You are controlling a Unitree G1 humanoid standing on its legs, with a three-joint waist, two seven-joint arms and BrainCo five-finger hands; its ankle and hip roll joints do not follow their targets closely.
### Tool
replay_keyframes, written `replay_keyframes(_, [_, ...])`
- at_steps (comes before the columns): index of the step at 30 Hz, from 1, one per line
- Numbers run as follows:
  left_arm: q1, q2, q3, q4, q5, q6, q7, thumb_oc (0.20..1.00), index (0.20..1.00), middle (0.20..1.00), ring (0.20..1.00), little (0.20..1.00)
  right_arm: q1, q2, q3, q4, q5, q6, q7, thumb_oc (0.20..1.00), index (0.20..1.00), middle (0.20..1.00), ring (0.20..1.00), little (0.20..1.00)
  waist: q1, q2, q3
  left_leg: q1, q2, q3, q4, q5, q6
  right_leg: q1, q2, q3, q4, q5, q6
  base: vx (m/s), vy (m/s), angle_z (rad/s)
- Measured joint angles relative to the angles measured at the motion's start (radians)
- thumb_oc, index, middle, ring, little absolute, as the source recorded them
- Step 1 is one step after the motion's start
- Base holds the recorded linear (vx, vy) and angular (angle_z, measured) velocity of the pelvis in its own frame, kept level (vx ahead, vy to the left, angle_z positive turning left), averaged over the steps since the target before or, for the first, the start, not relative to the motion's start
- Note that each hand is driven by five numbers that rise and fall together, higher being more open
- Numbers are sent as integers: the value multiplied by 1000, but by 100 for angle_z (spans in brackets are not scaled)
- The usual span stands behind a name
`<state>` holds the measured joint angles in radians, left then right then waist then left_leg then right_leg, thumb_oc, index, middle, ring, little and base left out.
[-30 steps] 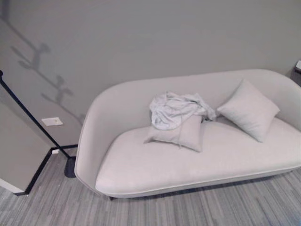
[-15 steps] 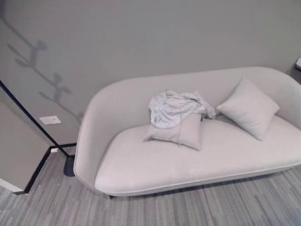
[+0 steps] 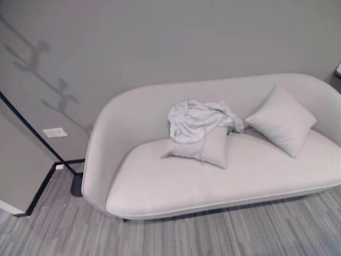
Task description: Hang the clothes on the sofa on the clothes rack.
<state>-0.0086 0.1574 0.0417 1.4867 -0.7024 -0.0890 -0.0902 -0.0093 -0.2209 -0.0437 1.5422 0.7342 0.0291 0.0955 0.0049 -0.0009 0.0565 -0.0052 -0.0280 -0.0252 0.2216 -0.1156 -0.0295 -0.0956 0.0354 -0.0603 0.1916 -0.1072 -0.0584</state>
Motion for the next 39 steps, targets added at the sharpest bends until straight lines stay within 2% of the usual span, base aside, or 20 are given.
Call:
replay_keyframes(1, [-36, 1, 4, -3, -1, -6, -1, 1000, 1000, 1000, 1000, 1000, -26, -3, 16, 5, -23, -2, -1, 1000, 1000, 1000, 1000, 1000, 3, -34, 38, -101, -28, -17, 155, 29, -52, 8, -28, 16, -27, 7, -11, 85, 79, 4])
replay_keyframes(2, [-34, 3, 5, -11, -1, -16, 0, 1000, 1000, 1000, 1000, 1000, -35, -6, 23, 6, -30, -6, -4, 1000, 1000, 1000, 1000, 1000, 16, -46, 47, -116, -27, -17, 143, 31, -46, 29, -39, 14, -62, 19, -22, 143, 81, -1])
replay_keyframes(4, [-31, 2, 6, -7, -1, -19, 2, 1000, 1000, 1000, 1000, 1000, -39, -11, 28, 5, -34, -12, -5, 1000, 1000, 1000, 1000, 1000, 17, -40, 46, -113, 14, -24, 71, 34, -43, 69, -39, 1, -129, 26, -22, 131, 60, -1])
replay_keyframes(6, [-29, 4, 5, -17, -2, -24, 1, 1000, 1000, 1000, 1000, 1000, -38, -9, 33, -1, -49, -13, -3, 1000, 1000, 1000, 1000, 1000, 21, -44, 43, -103, 76, -25, -83, 54, -27, 94, -42, -13, -175, 29, -22, 141, 88, 9])
replay_keyframes(7, [-28, 6, 3, -19, -2, -27, 2, 1000, 1000, 1000, 1000, 1000, -39, -8, 33, -5, -57, -14, -4, 1000, 1000, 1000, 1000, 1000, 19, -43, 42, -104, 99, -43, -133, 79, -44, 104, -41, -16, -195, 29, -20, 213, 200, 27])
replay_keyframes(8, [-36, 2, -5, -19, -3, -34, 5, 1000, 1000, 1000, 1000, 1000, -42, -10, 52, -4, -58, -13, -13, 1000, 1000, 1000, 1000, 1000, 21, -37, 33, -111, 146, -47, -297, 118, -70, 115, -33, -15, -237, 30, -18, 264, 262, 43])
replay_keyframes(10, [-51, -2, -16, -20, -5, -39, 7, 1000, 1000, 1000, 1000, 1000, -55, -11, 51, -4, -58, -15, -22, 1000, 1000, 1000, 1000, 1000, 24, -31, 36, -167, 173, -43, -323, 127, -78, 117, -34, 0, -262, 47, 8, 270, 249, 30])
replay_keyframes(12, [-28, -5, 4, -19, -5, -37, 7, 1000, 1000, 1000, 1000, 1000, -62, -10, 29, -6, -58, -18, -23, 1000, 1000, 1000, 1000, 1000, 31, -22, 25, -147, 180, -39, -319, 130, -75, 123, -45, 22, -268, 62, 32, 274, 242, -28])
replay_keyframes(15, [9, -12, 3, 2, -2, -33, 9, 1000, 1000, 1000, 1000, 1000, -56, -5, 13, -13, -58, -31, -20, 1000, 1000, 1000, 1000, 1000, 25, -8, 0, -62, 145, -29, -317, 128, -72, 150, -78, 46, -277, 63, 36, 157, 164, -58])
replay_keyframes(16, [14, -27, 1, 2, -1, -34, 10, 1000, 1000, 1000, 1000, 1000, -38, -11, 21, -16, -59, -28, -20, 1000, 1000, 1000, 1000, 1000, 24, 21, -24, -34, 141, -16, -319, 124, -71, 150, -81, 52, -278, 64, 43, 206, 270, -40])
replay_keyframes(17, [12, -43, -7, 1, 0, -34, 10, 1000, 1000, 1000, 1000, 1000, -15, -20, 26, -15, -60, -28, -21, 1000, 1000, 1000, 1000, 1000, 22, 53, -38, -13, 141, -12, -322, 160, -59, 152, -81, 56, -273, 80, 78, 181, 258, -63])
replay_keyframes(18, [16, -35, -43, -9, 4, -39, 15, 1000, 1000, 1000, 1000, 1000, 14, 9, 51, -14, -69, -20, -18, 1000, 1000, 1000, 1000, 1000, 21, 42, -50, 14, 100, 44, -318, 169, -31, 149, -133, 90, -239, 68, 121, 162, 249, -63])
replay_keyframes(22, [-12, 5, -90, -40, 32, -47, 29, 1000, 1000, 1000, 1000, 1000, 35, 63, 53, -45, -69, -12, -11, 1000, 1000, 1000, 1000, 1000, -13, -22, -73, 13, 11, 82, -315, 149, 11, 119, -220, 99, -219, 69, 187, 118, 203, -26])
replay_keyframes(25, [-37, 4, -96, -54, 60, -59, 29, 1000, 1000, 1000, 1000, 1000, 17, 63, 50, -46, -69, -18, -11, 1000, 1000, 1000, 1000, 1000, -22, -30, -76, 19, -20, 96, -315, 146, 15, 122, -252, 110, -227, 82, 215, 88, 132, -16])
replay_keyframes(27, [-42, 5, -95, -63, 80, -63, 29, 1000, 1000, 1000, 1000, 1000, 0, 63, 48, -46, -69, -20, -10, 1000, 1000, 1000, 1000, 1000, -27, -29, -76, 27, -33, 98, -315, 129, 39, 126, -262, 110, -230, 81, 232, 103, 149, -8])
replay_keyframes(32, [-27, 0, -93, -50, 96, -61, 30, 1000, 1000, 1000, 1000, 1000, 5, 55, 43, -45, -102, -23, -18, 1000, 1000, 1000, 1000, 1000, -29, -23, -74, 43, -50, 107, -322, 104, 66, 120, -275, 125, -198, 79, 234, 76, 164, -10])
replay_keyframes(34, [-25, -9, -94, -25, 96, -60, 33, 1000, 1000, 1000, 1000, 1000, 0, 33, 42, -44, -105, -26, -24, 1000, 1000, 1000, 1000, 1000, -30, -2, -65, 49, -42, 105, -322, 103, 72, 59, -265, 129, -71, 72, 231, 26, 133, -13])
replay_keyframes(37, [-24, -2, -91, -27, 93, -61, 46, 1000, 1000, 1000, 1000, 1000, -6, 26, 72, -92, -122, -38, -63, 1000, 1000, 1000, 1000, 1000, -28, -6, -52, 61, -64, 125, -322, 109, 100, -34, -280, 127, 111, 67, 218, 55, 131, -17])
replay_keyframes(38, [-27, 2, -74, -30, 88, -60, 47, 1000, 1000, 1000, 1000, 1000, -9, 29, 77, -135, -129, -39, -73, 1000, 1000, 1000, 1000, 1000, -30, -5, -42, 66, -64, 126, -321, 110, 103, -57, -288, 102, 147, 81, 201, 113, 88, -18])
replay_keyframes(39, [-25, 12, -23, -36, 73, -61, 51, 1000, 1000, 1000, 1000, 1000, -3, 34, 84, -255, -148, -41, -97, 1000, 1000, 1000, 1000, 1000, -29, -5, -23, 79, -54, 146, -322, 110, 103, -60, -304, 13, 168, 84, 186, 102, -6, -16])
